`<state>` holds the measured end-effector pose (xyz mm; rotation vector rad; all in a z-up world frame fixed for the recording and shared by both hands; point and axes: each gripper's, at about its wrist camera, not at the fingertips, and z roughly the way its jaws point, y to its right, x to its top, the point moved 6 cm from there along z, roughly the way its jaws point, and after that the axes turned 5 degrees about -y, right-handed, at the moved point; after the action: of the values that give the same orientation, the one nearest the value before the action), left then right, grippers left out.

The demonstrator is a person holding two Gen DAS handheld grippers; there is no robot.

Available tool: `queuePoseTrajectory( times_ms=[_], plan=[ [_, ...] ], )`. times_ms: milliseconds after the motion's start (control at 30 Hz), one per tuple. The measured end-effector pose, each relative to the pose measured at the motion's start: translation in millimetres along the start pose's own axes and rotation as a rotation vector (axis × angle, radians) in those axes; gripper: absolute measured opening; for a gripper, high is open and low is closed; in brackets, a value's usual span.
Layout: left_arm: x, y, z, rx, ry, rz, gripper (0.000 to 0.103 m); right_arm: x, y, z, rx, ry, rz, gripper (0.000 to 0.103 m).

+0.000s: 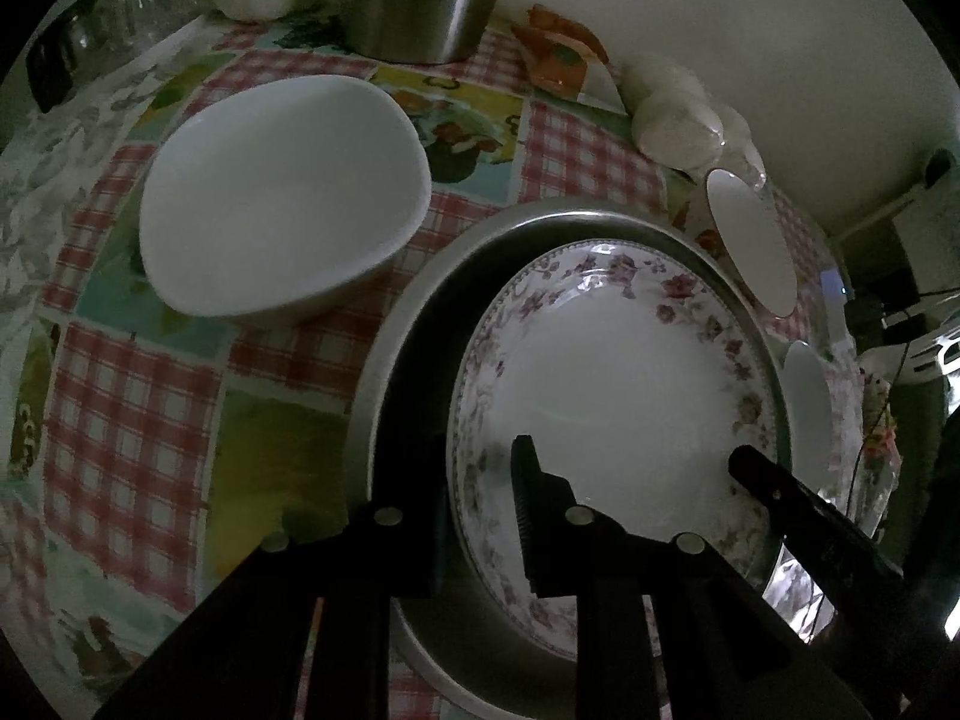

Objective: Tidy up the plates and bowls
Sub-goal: 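Lower the floral plate flat into the steel basin with both tools, then open both tools and lift them off the floral plate rim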

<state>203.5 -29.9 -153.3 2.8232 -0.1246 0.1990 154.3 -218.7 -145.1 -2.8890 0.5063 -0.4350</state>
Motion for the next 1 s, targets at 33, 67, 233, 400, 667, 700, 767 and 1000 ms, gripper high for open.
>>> queuePoseTrajectory(
  times_ms=[33,67,233,400,667,700,767,1000],
  plan=[
    [0.0,-0.3,-0.3,0.004,0.0,0.001,0.02,0.6,-1.8,1.1,-0.005,-0.003,-0.004,0.018],
    [0.2,-0.8,-0.4,0.006,0.0,0.001,0.02,0.2,-2.8,1.2,-0.007,-0.006,-0.009,0.019],
    [0.7,-0.7,-0.5,0.008,-0.003,-0.001,0.02,-2.5,-3.1,-0.4,-0.021,-0.015,-0.024,0.019],
    [-0.3,1.5,-0.4,0.001,-0.015,0.01,0.027,-2.9,-5.1,-2.8,-0.038,-0.023,-0.03,0.019],
    [0.2,6.4,-9.9,0.024,0.002,0.037,0.035,-2.0,-8.4,-13.7,-0.058,-0.007,-0.044,0.019],
    [0.6,7.1,-13.3,0.027,0.011,0.041,0.039,-1.5,-8.7,-16.4,-0.061,-0.002,-0.047,0.019],
    [1.1,8.1,-19.9,0.041,0.029,0.052,0.043,-1.4,-9.0,-19.9,-0.062,0.005,-0.05,0.019],
    [1.0,13.4,-29.3,0.061,0.051,0.079,0.059,1.9,-17.6,-43.4,-0.047,0.064,-0.077,0.025]
  ],
)
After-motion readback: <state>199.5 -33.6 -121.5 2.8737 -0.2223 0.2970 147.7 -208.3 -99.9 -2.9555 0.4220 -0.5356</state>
